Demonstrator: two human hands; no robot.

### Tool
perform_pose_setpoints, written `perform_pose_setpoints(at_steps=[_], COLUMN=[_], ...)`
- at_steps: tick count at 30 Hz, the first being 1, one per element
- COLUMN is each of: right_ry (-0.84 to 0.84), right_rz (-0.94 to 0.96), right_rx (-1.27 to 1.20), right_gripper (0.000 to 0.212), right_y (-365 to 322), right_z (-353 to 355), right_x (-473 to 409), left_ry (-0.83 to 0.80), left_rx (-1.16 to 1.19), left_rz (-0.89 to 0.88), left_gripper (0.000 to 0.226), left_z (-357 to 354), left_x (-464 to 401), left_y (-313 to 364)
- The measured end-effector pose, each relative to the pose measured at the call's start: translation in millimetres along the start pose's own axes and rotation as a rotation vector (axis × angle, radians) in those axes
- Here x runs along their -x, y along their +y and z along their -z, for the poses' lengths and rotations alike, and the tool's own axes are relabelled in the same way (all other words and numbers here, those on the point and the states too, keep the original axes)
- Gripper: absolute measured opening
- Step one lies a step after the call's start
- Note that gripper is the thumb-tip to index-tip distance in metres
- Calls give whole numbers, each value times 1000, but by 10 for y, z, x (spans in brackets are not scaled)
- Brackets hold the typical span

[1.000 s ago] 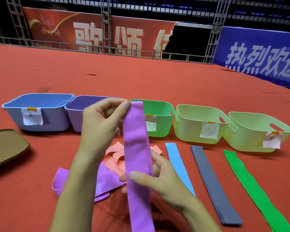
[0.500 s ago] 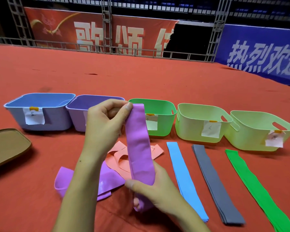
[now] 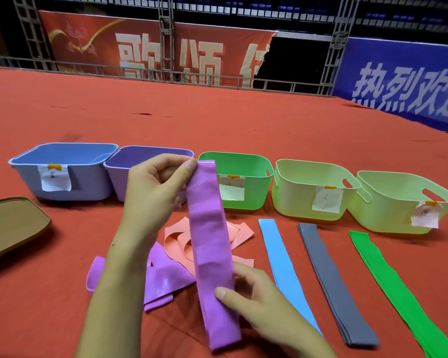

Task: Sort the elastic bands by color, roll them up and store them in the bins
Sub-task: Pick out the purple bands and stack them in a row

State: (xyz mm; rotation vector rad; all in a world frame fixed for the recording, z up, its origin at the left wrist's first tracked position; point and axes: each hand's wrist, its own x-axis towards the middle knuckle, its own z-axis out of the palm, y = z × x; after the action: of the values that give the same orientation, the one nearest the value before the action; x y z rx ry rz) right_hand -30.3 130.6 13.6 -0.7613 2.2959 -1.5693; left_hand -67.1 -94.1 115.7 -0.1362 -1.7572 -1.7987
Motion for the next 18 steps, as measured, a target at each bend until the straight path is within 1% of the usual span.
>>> perform_pose_setpoints(at_steps=[3,5,8,10,12,14,15,18], right_ry=[-26,-73,-62,-40,-43,-70,-67,11], right_rz=[-31,-82,-90,-110,-124,-166,-187,-202], right_rx=[47,89,242,324,298,267,327,816], right_gripper=[25,25,30,24,16,18,23,37], right_y=[65,88,155,182,152,103,91,87], right_z=[42,43,15,8,6,-18,-31,-65], right_x=[2,9,6,6,22,43,45,43], left_ry=[7,10,10,29,58,60,45,-44], left_rx=[-9,-45,-127,-151,-120,-128,-158,-272], left_rz=[1,22,44,45,51,44,43,74], left_gripper=[8,8,8,9,8,9,9,10], left_z=[13,19,25,31,50,87,105,141], left_x=[-12,-30,-45,-59,-80,-101,-108,-102], left_y=[-44,-107,-227,-280,-301,-329,-354,-456])
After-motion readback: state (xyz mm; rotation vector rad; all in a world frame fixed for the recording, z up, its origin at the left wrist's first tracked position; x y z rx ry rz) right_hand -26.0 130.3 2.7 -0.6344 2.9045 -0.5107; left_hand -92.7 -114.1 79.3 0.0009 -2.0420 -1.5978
